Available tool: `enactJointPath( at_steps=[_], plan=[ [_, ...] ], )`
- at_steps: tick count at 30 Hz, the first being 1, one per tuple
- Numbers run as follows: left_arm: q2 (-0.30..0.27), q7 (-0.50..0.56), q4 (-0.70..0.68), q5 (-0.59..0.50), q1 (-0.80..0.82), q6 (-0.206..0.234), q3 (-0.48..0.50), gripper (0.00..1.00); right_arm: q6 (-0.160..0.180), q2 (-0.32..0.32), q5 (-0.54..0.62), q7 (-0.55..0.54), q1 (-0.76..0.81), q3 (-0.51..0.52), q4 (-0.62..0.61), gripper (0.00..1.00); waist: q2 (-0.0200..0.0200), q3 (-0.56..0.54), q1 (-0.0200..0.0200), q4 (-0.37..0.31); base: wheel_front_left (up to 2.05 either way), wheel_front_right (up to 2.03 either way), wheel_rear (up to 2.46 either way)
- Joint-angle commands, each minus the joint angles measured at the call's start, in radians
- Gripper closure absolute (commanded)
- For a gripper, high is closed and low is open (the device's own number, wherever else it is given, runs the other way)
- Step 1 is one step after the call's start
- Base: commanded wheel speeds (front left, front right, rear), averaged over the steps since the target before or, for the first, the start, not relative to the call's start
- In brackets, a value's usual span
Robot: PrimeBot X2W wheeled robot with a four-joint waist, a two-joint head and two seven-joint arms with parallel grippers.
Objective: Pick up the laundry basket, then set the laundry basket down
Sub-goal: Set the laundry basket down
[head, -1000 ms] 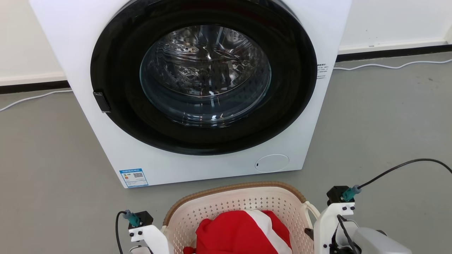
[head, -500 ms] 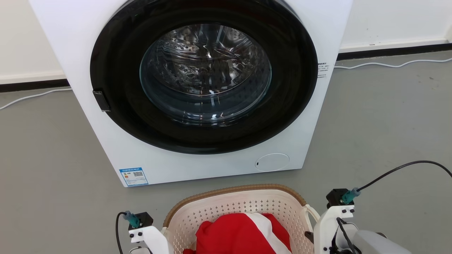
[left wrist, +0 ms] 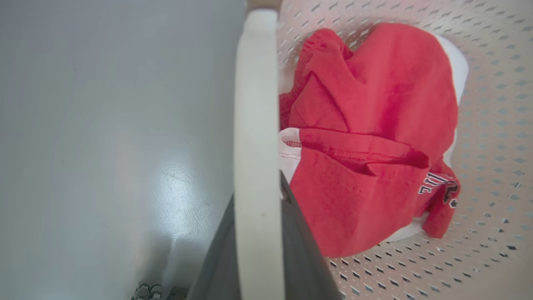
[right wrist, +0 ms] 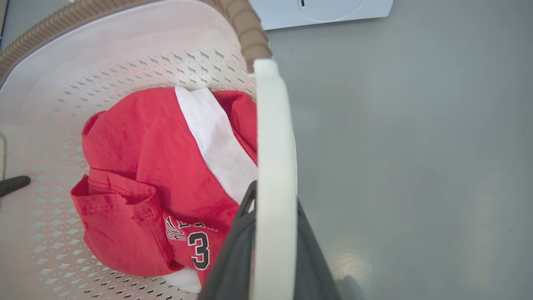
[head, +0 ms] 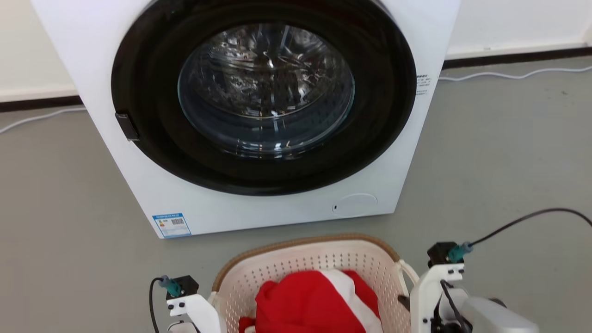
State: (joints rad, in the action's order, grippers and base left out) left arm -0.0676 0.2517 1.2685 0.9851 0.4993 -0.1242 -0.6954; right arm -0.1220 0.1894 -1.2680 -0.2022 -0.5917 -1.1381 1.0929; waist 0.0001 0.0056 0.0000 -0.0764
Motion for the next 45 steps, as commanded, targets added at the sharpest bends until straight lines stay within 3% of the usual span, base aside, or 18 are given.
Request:
enactJointPath(
  at_steps=[1,13,45],
  plan=[
    [-0.038,-0.026,-0.011,-0.002,0.055,-0.007,0.016,1.00,-0.009,0.012,-0.003,0.020,-0.038,-0.008,-0.010,1.00,-0.0001,0.015,0.0000,-0.002,0.00,0.00,0.00],
    [-0.069,-0.195,-0.010,-0.023,0.160,-0.007,0.010,1.00,-0.009,0.013,-0.002,0.135,-0.107,-0.026,0.002,1.00,-0.0001,0.218,0.0000,-0.004,0.00,0.00,0.00],
    [-0.093,-0.409,0.018,-0.084,0.459,0.011,-0.021,1.00,-0.009,0.007,-0.012,0.404,-0.337,-0.049,0.034,1.00,-0.0001,0.729,0.0000,0.035,0.00,0.00,0.00]
  ],
)
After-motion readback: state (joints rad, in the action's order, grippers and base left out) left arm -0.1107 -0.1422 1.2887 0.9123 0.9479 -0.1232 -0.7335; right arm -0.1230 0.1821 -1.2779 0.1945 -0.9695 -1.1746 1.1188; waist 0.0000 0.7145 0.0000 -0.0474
